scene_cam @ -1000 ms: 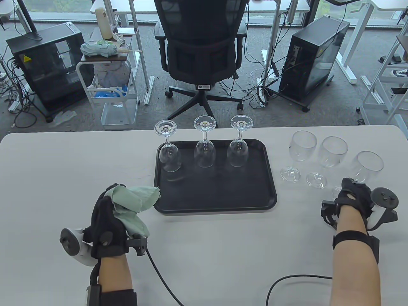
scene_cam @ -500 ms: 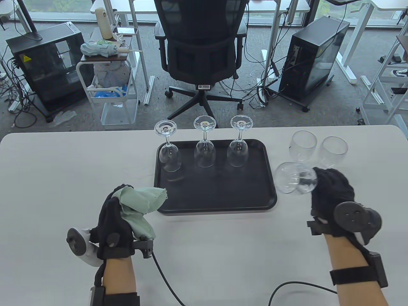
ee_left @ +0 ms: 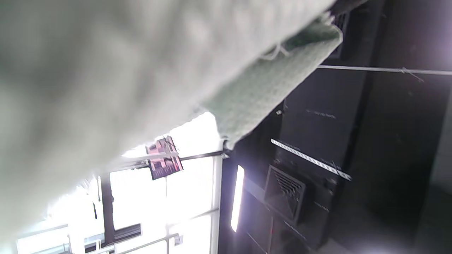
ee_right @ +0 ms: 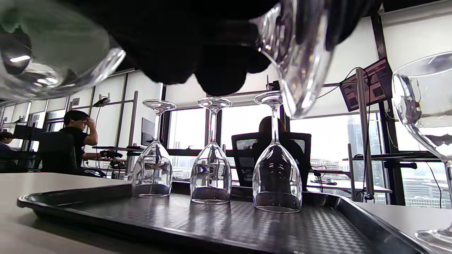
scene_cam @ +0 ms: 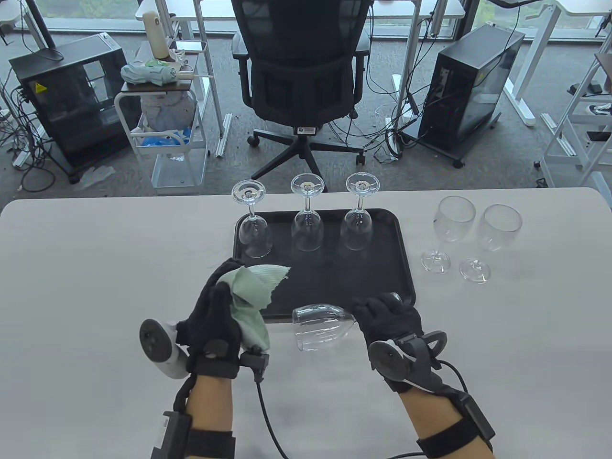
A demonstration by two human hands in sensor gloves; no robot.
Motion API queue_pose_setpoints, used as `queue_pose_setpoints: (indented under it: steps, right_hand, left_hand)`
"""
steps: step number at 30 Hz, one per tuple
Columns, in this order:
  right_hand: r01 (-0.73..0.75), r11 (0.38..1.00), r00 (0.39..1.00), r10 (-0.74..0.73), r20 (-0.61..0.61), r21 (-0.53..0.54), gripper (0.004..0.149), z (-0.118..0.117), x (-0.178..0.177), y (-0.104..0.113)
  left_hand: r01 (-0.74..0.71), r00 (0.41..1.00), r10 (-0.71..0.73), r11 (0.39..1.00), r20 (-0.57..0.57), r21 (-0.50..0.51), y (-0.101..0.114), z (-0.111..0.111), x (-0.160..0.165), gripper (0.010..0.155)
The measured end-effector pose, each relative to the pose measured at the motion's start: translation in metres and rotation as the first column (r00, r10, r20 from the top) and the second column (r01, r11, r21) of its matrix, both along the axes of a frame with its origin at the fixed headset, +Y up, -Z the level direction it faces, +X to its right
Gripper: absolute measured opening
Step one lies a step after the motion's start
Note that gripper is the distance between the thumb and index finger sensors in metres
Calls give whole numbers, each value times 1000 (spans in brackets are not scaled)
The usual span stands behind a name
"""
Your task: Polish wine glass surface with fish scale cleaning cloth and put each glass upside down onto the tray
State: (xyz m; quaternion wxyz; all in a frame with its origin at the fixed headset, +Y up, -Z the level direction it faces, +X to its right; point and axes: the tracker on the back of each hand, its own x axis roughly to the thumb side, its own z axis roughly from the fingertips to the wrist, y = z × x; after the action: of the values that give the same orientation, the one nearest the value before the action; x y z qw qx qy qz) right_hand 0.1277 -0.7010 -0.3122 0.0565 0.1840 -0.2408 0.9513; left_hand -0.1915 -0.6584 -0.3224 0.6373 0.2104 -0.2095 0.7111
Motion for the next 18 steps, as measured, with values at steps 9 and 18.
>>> queue_pose_setpoints:
  steps: [9,18]
  right_hand:
    - [21,992,999,-16,-43,122,52,12,2,11]
    - [52,979,996,-37,-79,198,52,22,14,15]
  left_hand:
    - [300,944,-297,954,144,1,-33,9,71,54]
    - [343,935,-335,938,116,-57,-54,10,77,66]
